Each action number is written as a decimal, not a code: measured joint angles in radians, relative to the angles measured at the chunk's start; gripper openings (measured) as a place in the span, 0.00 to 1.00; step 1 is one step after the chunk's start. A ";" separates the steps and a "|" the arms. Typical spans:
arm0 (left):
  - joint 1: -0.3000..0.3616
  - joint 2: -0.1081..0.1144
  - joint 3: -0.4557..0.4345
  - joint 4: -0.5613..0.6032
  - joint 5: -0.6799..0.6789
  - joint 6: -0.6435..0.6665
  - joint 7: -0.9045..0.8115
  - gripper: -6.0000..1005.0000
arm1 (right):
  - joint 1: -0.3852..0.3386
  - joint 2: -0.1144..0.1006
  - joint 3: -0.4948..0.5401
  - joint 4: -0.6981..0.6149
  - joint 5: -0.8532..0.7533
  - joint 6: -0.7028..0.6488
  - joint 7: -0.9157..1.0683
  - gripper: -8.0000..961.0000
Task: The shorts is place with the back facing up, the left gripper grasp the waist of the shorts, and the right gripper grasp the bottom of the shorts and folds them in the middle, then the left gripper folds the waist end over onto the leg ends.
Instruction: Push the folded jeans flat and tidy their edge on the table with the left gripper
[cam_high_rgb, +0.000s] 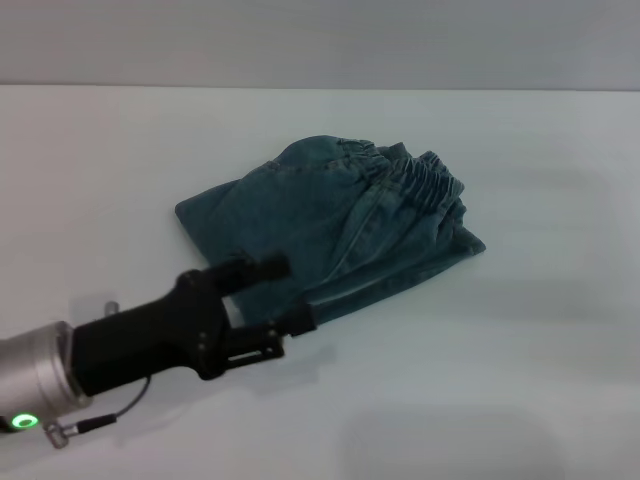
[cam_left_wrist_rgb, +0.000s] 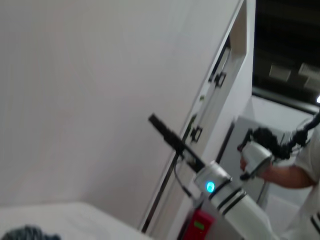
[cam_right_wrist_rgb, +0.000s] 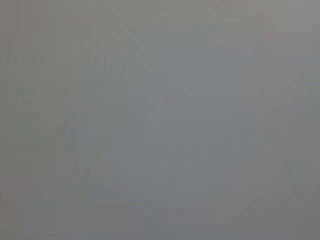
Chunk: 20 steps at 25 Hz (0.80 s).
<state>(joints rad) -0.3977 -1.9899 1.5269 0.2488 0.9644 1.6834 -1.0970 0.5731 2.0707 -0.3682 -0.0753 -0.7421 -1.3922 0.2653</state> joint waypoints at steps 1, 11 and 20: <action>-0.002 -0.004 0.000 0.000 0.010 -0.011 -0.002 0.82 | -0.004 0.000 -0.001 0.000 0.000 0.000 0.000 0.61; -0.031 -0.043 0.006 0.001 0.085 -0.159 -0.034 0.82 | -0.046 -0.001 0.003 -0.008 0.000 -0.010 0.000 0.61; -0.063 -0.060 0.007 0.001 0.119 -0.262 -0.048 0.82 | -0.051 -0.002 0.003 -0.014 0.000 -0.010 0.001 0.61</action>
<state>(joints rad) -0.4606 -2.0499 1.5336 0.2500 1.0833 1.4217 -1.1452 0.5220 2.0683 -0.3647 -0.0890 -0.7421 -1.4022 0.2667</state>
